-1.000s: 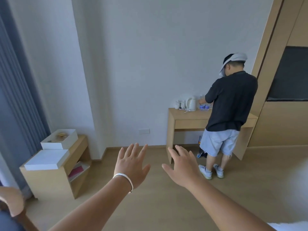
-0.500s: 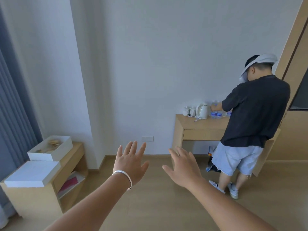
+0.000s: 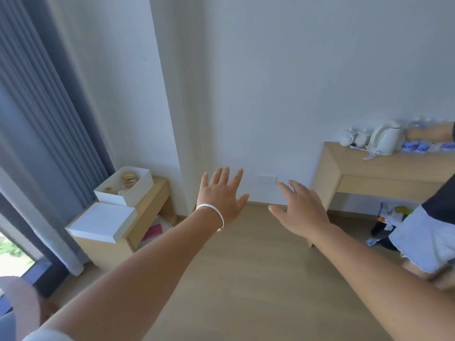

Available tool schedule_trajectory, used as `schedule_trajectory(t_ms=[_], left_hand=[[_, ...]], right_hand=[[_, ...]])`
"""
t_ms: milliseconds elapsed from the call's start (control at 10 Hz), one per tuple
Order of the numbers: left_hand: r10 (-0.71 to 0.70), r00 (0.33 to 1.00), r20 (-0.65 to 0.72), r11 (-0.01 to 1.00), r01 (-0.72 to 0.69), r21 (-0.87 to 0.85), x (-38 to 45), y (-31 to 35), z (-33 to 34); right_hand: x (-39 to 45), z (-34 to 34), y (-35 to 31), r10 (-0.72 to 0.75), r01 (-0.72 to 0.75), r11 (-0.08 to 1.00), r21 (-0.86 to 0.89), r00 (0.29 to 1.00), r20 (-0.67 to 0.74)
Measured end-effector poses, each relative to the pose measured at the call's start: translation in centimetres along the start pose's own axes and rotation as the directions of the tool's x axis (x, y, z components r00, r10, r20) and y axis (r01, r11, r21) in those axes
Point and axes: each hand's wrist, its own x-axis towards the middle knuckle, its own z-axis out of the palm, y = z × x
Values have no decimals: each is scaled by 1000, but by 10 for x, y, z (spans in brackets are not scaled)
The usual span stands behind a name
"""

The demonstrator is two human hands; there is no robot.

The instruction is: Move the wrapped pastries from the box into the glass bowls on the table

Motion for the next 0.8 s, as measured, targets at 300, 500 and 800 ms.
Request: schedule_trajectory(t_ms=[300, 500, 800], left_hand=[[-4, 999, 45, 1000, 3, 4, 122, 13, 74], [-19, 996, 84, 1000, 17, 24, 218, 27, 105], [-84, 988, 128, 996, 80, 32, 311, 21, 145]], right_hand=[[130, 38, 66, -28, 27, 999, 18, 999, 19], [226, 54, 115, -53, 52, 998, 41, 998, 41], [333, 76, 152, -96, 90, 994, 67, 990, 100]])
